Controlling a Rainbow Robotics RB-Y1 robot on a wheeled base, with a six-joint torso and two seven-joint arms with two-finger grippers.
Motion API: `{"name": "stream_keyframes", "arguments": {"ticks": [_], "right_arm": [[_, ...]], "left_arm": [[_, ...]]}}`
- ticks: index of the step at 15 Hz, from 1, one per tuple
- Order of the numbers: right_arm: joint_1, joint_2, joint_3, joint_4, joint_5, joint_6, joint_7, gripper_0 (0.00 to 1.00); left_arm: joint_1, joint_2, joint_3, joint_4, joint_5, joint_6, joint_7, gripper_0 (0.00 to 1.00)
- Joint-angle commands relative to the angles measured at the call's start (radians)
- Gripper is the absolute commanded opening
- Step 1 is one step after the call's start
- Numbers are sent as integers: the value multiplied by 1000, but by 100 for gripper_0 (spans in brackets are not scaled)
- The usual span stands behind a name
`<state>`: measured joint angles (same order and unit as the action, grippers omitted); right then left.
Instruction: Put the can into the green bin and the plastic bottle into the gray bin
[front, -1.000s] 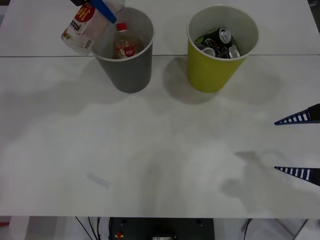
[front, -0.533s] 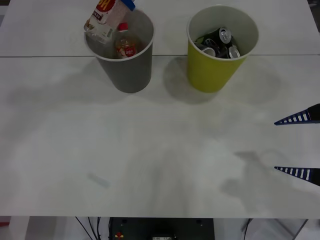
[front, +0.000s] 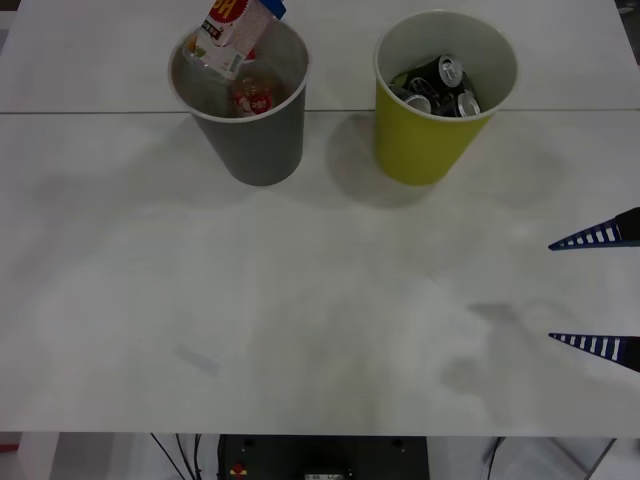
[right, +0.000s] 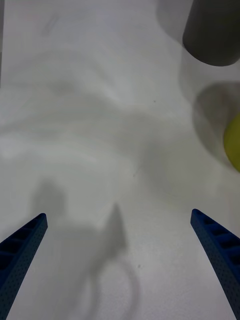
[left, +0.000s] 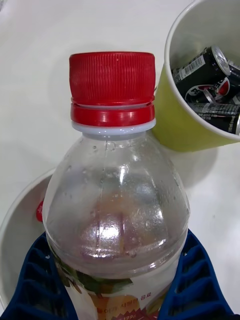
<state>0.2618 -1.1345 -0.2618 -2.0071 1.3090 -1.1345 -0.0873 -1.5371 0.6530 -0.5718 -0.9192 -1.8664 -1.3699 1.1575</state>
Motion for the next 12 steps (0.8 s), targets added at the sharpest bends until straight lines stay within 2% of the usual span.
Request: {"name": "stream_keyframes", "arguments": {"ticks": [1,4,6,8,12], "right_arm": [[0,0,0,0,0,0,0,100],[0,0,0,0,0,0,0,100],[0,0,0,0,0,0,0,100],[0,0,0,0,0,0,0,100],[0,0,0,0,0,0,0,100]], "left_arm": [[0,-4,1,0,16,2,1,100],[2,7,1,-1,36,-17,-1,100],[9,43,0,-1,84,-46,-35,100],[57,123,1,-26,196,-46,-53,100],[222,304,15,-245,326,0,-68,100]]}}
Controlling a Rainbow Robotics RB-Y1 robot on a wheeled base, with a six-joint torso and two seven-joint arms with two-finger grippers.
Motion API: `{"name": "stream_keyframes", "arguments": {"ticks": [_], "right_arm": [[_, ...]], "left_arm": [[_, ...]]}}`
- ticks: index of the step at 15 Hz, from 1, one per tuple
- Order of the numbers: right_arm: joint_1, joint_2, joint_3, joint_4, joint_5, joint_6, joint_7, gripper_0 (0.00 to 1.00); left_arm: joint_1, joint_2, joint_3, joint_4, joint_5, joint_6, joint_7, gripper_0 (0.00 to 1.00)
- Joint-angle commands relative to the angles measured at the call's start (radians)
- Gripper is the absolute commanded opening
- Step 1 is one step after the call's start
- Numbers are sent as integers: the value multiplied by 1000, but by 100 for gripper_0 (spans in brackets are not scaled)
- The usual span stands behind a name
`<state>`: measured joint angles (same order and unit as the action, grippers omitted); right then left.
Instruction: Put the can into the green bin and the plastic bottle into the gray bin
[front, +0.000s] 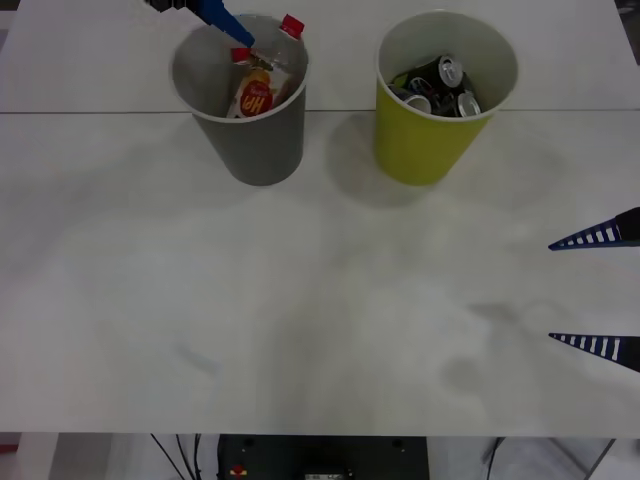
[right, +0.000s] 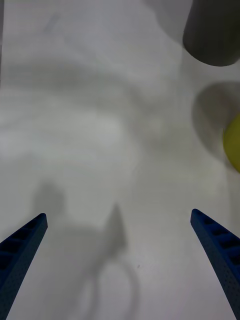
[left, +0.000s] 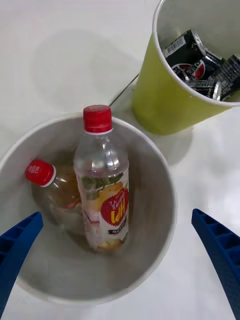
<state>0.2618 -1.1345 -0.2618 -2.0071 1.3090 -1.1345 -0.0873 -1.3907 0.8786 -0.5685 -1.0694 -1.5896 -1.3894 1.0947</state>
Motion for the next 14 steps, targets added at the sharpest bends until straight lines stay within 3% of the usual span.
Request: {"name": "stream_keyframes", "arguments": {"ticks": [1,6,9,14], "right_arm": [[0,0,0,0,0,0,0,100],[0,0,0,0,0,0,0,100],[0,0,0,0,0,0,0,100],[0,0,0,0,0,0,0,100]], "left_arm": [[114,112,33,-130,74,20,-12,100],[440,252,272,-340,178,13,-182,100],[688,263,495,-463,183,-42,-332,100],[1006,263,713,-698,134,-49,-541,100]]}}
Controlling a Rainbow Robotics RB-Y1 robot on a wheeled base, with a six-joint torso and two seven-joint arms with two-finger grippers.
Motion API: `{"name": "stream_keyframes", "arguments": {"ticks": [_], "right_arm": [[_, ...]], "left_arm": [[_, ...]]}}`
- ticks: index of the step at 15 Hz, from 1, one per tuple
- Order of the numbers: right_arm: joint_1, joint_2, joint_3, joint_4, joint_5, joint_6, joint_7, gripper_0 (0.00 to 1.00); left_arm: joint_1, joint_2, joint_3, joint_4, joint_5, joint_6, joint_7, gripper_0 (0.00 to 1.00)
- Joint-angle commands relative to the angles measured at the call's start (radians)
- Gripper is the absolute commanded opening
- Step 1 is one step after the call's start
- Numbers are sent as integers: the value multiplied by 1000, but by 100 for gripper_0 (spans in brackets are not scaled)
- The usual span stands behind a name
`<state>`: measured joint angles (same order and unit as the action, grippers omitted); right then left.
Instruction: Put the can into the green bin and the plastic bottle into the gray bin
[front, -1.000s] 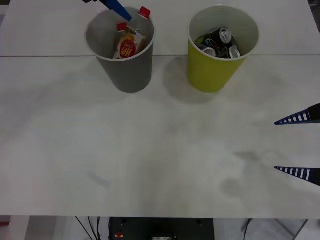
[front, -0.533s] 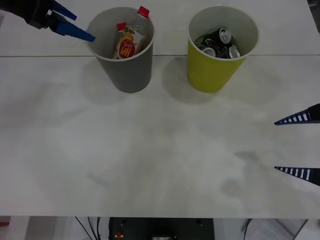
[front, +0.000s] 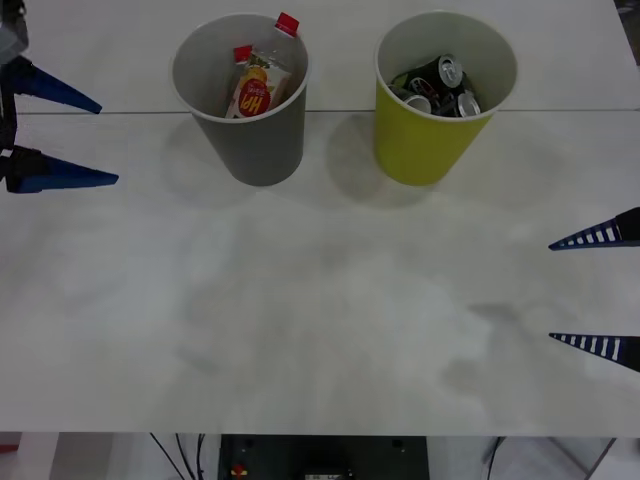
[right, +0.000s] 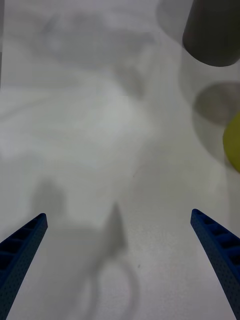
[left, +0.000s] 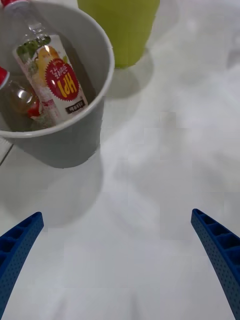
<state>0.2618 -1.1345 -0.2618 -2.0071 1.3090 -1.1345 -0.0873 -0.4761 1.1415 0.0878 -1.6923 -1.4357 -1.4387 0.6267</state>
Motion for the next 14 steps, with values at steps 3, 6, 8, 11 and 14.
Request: {"name": "stream_keyframes", "arguments": {"ticks": [3,6,8,11,14], "right_arm": [[0,0,0,0,0,0,0,100],[0,0,0,0,0,0,0,100],[0,0,0,0,0,0,0,100],[0,0,0,0,0,0,0,100],[0,0,0,0,0,0,0,100]], "left_arm": [[238,-2,132,-155,-20,-2,-194,100],[335,-16,176,-165,14,-2,-312,100],[393,-48,207,-173,20,-2,-387,100],[458,-132,251,-199,3,-29,-450,100],[510,-193,279,-247,-38,-62,-521,100]]}}
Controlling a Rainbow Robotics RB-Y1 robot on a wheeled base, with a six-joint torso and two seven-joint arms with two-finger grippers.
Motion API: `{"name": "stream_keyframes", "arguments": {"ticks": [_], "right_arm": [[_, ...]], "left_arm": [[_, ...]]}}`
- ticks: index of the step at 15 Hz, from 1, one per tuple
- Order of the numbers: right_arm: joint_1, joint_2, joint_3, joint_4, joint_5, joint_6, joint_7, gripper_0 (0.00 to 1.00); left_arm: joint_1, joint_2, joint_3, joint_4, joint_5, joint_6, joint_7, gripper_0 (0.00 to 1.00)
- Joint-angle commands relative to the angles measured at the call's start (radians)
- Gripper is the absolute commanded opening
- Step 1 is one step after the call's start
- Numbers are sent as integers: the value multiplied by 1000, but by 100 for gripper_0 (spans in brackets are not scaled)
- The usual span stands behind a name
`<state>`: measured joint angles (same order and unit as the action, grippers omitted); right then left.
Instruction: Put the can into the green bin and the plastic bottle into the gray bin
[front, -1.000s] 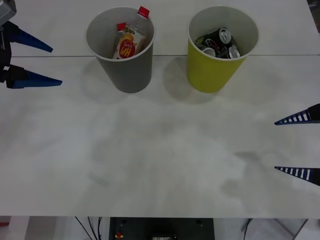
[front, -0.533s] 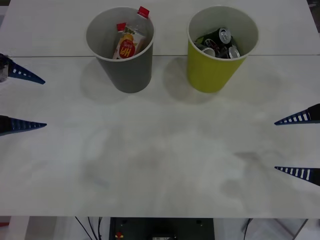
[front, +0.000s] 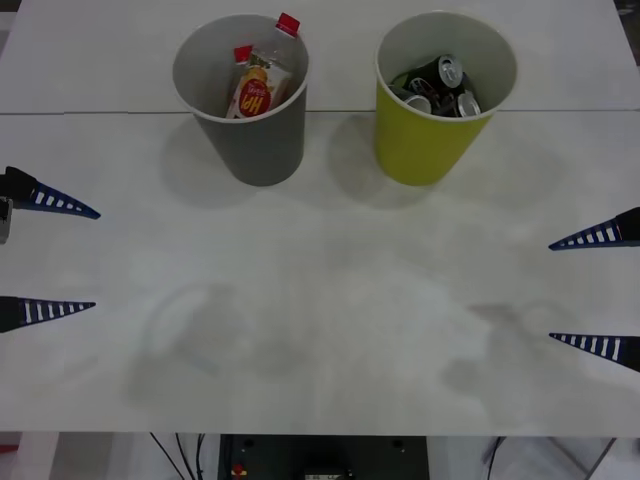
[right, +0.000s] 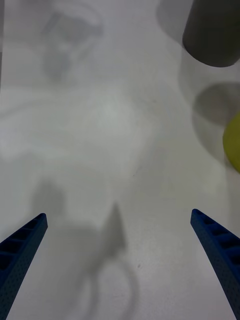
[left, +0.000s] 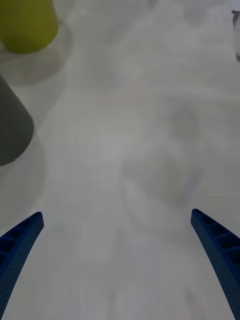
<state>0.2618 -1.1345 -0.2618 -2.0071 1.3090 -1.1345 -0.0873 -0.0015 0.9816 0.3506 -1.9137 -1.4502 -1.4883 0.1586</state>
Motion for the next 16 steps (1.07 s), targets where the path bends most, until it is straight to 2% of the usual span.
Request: {"name": "stream_keyframes", "arguments": {"ticks": [1,6,11,16], "right_arm": [[0,0,0,0,0,0,0,100],[0,0,0,0,0,0,0,100],[0,0,0,0,0,0,0,100],[0,0,0,0,0,0,0,100]], "left_arm": [[51,-52,24,-28,-26,-12,-77,100],[100,-72,33,-71,-33,-12,-102,100],[132,-127,34,-82,-24,-15,-128,100],[132,-127,37,-84,-26,-33,-131,100]]}}
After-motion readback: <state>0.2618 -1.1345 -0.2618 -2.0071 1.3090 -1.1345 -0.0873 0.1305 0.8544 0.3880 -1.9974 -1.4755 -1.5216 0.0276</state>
